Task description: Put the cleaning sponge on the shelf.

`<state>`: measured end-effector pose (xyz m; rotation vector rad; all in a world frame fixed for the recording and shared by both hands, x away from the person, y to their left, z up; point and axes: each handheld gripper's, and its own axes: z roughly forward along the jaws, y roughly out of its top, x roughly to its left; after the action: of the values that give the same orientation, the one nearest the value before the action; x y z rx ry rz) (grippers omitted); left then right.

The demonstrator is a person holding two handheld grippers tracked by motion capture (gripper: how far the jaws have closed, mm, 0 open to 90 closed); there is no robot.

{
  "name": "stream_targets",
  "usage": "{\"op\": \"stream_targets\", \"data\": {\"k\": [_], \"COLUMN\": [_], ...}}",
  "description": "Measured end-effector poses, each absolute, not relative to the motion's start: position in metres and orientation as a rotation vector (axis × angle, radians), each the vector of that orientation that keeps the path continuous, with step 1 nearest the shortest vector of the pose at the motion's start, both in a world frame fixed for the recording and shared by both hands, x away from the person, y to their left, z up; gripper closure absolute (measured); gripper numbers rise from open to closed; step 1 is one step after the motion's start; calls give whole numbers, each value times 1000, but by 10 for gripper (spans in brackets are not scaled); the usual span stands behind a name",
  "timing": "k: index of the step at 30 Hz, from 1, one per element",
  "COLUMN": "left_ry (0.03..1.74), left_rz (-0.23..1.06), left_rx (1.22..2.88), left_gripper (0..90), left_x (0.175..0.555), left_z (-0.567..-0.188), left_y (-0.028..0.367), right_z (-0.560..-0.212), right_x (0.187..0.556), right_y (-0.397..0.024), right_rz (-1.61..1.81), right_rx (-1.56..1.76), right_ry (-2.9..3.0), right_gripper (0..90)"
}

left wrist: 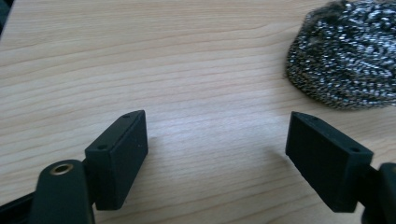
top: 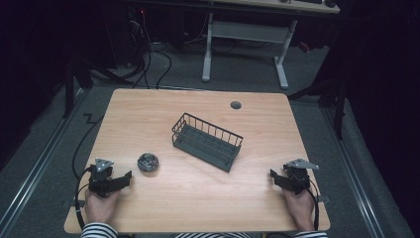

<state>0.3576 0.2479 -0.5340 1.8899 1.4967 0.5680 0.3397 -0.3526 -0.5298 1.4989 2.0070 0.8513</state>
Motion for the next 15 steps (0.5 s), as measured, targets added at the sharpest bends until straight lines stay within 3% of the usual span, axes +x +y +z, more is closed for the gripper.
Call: {"op": "stream_targets", "data": {"k": [15], "left_ry": [1444], "left_rz": [514], "left_rx": [1850], "left_gripper": [211], "left_x": [345], "left_z": [-508], "left_y": [254], "right_z": [-530], "right_x": [339], "right_y": [-352], "right_rz": [850], "right_rx": [1505], "right_ry": [2003], "right_gripper": [384]}}
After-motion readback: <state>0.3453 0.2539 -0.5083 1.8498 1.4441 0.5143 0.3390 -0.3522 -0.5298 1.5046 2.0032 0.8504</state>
